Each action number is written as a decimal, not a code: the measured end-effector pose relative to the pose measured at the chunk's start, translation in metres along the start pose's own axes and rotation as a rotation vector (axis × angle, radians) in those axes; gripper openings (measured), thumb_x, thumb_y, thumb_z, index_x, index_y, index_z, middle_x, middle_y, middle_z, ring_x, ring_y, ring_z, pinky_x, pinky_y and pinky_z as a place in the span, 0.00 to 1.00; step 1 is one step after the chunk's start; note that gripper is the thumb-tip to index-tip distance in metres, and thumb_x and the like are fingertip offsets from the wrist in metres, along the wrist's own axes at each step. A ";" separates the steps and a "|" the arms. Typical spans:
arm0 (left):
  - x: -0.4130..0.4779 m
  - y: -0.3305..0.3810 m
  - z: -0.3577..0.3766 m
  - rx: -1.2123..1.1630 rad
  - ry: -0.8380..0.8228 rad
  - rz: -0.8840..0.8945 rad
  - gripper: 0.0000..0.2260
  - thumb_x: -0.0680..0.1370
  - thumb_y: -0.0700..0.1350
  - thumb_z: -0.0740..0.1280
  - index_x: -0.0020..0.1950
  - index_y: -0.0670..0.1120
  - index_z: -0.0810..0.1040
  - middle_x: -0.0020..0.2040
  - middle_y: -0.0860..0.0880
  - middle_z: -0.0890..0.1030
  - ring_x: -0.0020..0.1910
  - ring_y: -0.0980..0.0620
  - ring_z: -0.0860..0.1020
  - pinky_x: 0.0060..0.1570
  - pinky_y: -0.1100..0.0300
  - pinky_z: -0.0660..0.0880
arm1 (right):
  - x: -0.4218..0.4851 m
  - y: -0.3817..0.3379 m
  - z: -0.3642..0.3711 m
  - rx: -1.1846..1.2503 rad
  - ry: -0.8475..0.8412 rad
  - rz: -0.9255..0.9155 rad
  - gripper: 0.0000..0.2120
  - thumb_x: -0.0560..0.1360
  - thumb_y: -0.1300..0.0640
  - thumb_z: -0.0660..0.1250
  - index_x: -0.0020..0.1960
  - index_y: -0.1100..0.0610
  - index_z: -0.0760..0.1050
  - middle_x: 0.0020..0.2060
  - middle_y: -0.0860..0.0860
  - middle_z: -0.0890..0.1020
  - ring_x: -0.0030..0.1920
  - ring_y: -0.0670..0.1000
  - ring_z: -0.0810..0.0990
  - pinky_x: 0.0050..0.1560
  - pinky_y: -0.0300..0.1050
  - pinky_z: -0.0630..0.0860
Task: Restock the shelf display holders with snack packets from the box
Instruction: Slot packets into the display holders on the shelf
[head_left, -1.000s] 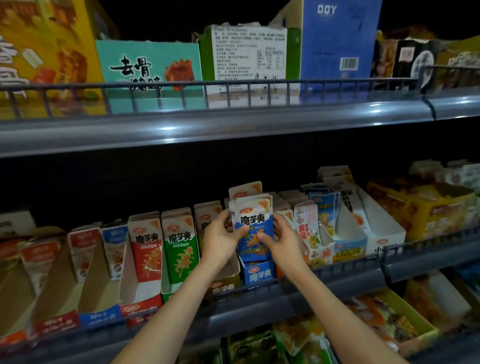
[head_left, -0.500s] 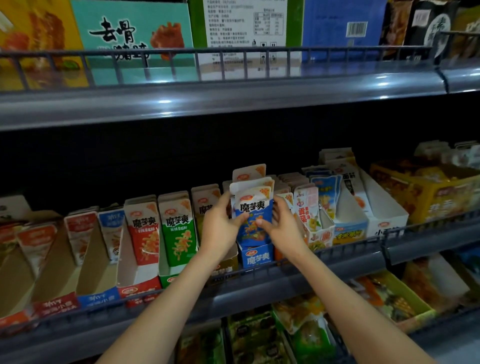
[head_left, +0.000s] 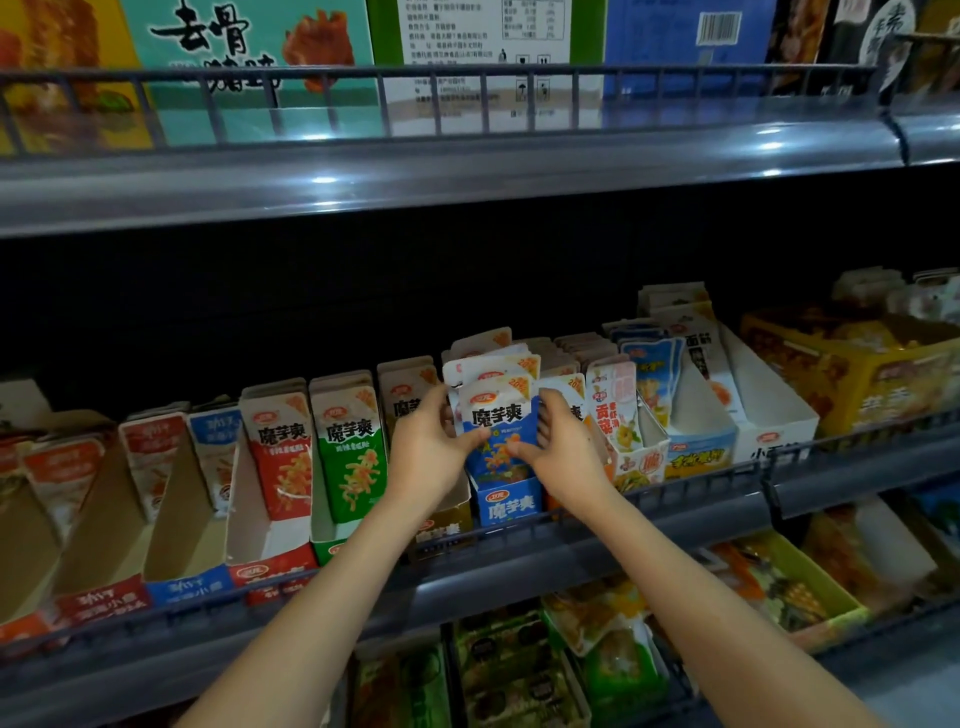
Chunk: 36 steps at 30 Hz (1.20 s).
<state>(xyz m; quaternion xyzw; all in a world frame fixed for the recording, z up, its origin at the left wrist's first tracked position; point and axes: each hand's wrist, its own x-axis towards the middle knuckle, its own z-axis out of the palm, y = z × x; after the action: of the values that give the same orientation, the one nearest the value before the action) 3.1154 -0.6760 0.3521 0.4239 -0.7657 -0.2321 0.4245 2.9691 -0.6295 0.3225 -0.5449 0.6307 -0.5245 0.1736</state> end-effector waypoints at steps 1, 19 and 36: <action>0.000 0.000 0.001 0.017 -0.021 0.000 0.25 0.71 0.45 0.74 0.66 0.45 0.72 0.57 0.48 0.81 0.54 0.51 0.79 0.45 0.65 0.72 | -0.002 0.006 0.001 0.009 -0.013 0.013 0.24 0.73 0.64 0.69 0.65 0.56 0.65 0.60 0.52 0.78 0.61 0.51 0.78 0.54 0.46 0.80; -0.002 -0.003 0.009 -0.157 -0.063 -0.110 0.25 0.72 0.39 0.73 0.67 0.46 0.69 0.54 0.53 0.78 0.50 0.57 0.75 0.35 0.74 0.68 | -0.011 0.001 0.000 -0.234 0.133 -0.083 0.19 0.78 0.59 0.65 0.68 0.52 0.68 0.53 0.47 0.81 0.52 0.45 0.79 0.47 0.38 0.77; -0.018 -0.020 0.003 -0.174 0.000 0.008 0.29 0.71 0.40 0.73 0.68 0.53 0.66 0.51 0.59 0.77 0.47 0.62 0.77 0.43 0.74 0.72 | -0.016 0.016 0.007 -0.375 0.180 -0.334 0.28 0.77 0.57 0.65 0.75 0.54 0.60 0.48 0.50 0.83 0.50 0.49 0.79 0.61 0.46 0.69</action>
<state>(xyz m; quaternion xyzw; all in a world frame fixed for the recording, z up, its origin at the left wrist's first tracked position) 3.1268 -0.6713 0.3282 0.3822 -0.7444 -0.2961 0.4606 2.9717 -0.6206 0.3001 -0.6153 0.6310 -0.4663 -0.0764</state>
